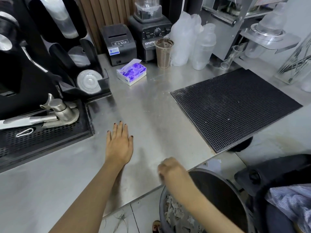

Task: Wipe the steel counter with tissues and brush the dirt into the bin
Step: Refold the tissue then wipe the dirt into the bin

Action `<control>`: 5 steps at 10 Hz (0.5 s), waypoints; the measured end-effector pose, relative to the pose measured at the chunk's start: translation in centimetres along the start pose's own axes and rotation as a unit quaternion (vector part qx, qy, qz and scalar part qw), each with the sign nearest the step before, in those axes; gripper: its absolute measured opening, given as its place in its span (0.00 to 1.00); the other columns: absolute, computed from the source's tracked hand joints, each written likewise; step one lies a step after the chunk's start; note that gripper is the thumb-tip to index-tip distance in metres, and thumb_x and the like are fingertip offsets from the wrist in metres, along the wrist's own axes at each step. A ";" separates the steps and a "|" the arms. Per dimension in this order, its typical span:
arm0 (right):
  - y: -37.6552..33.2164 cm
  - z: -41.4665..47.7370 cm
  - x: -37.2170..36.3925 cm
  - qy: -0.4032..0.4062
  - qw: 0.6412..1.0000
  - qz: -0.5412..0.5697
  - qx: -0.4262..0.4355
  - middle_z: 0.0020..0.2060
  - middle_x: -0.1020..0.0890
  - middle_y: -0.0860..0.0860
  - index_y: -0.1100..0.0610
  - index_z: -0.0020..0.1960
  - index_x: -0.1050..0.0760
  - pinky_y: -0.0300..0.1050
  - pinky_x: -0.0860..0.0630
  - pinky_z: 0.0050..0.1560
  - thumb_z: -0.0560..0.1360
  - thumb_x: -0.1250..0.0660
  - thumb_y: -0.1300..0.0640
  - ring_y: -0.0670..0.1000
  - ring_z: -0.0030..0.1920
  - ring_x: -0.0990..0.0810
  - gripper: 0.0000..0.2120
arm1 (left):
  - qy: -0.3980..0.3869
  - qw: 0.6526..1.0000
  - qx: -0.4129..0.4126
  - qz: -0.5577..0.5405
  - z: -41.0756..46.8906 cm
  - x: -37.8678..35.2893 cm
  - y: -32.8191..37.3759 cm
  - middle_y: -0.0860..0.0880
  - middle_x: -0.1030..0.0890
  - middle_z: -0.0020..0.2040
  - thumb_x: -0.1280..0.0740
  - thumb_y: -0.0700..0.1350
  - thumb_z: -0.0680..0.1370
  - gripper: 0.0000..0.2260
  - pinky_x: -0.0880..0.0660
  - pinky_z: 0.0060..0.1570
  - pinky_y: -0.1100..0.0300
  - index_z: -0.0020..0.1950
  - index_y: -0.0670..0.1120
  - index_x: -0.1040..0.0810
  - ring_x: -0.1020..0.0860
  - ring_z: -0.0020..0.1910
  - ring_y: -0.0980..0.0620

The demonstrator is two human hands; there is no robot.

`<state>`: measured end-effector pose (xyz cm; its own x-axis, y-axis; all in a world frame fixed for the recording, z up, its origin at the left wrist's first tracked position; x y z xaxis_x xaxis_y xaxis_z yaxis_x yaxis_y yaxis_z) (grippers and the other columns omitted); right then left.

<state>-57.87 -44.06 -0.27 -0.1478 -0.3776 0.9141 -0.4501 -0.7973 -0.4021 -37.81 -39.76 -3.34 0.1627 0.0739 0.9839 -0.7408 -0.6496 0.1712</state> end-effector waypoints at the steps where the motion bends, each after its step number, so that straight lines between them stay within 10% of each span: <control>1: -1.9 0.5 -1.9 -0.002 0.998 -0.034 0.052 0.28 0.23 0.46 0.54 0.29 0.23 0.32 0.31 0.27 0.39 0.22 0.65 0.45 0.30 0.24 0.20 | -0.003 1.000 0.002 -0.003 0.0 0.0 0.0 0.47 0.53 0.77 0.54 0.50 0.81 0.24 0.56 0.74 0.49 0.76 0.45 0.51 0.56 0.76 0.49; 3: 2.0 1.8 1.5 0.054 0.996 -0.019 -0.068 0.25 0.24 0.48 0.57 0.27 0.23 0.26 0.36 0.23 0.48 0.21 0.68 0.44 0.25 0.30 0.14 | -0.002 1.000 0.003 -0.001 -0.1 -0.1 -0.1 0.48 0.55 0.77 0.55 0.49 0.81 0.24 0.57 0.74 0.50 0.76 0.44 0.53 0.57 0.76 0.49; 4: 4.4 4.9 3.5 0.124 0.986 -0.002 -0.116 0.32 0.28 0.54 0.68 0.42 0.20 0.28 0.48 0.28 0.73 0.35 0.67 0.48 0.29 0.35 0.06 | -0.005 1.000 0.004 0.003 -0.1 -0.2 -0.1 0.48 0.55 0.77 0.55 0.49 0.81 0.24 0.57 0.74 0.50 0.76 0.44 0.54 0.58 0.76 0.50; 5: 6.7 11.0 4.8 0.145 0.977 -0.059 -0.144 0.29 0.37 0.50 0.67 0.47 0.22 0.39 0.39 0.31 0.78 0.42 0.58 0.52 0.34 0.31 0.14 | -0.005 1.000 0.004 0.002 -0.1 -0.2 -0.2 0.48 0.56 0.77 0.55 0.49 0.81 0.24 0.57 0.74 0.50 0.76 0.44 0.54 0.58 0.76 0.50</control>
<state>-51.87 -56.39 0.86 -0.3043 -0.1078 0.9464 -0.7021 -0.6461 -0.2994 -37.71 -39.54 -3.53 0.1663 0.0634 0.9840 -0.7358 -0.6564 0.1666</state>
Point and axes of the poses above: each hand's wrist, its own z-axis towards the middle knuckle, its own x-axis out of the back of the hand, y = z × x, the point moved 3 cm from there along z, towards the middle knuckle
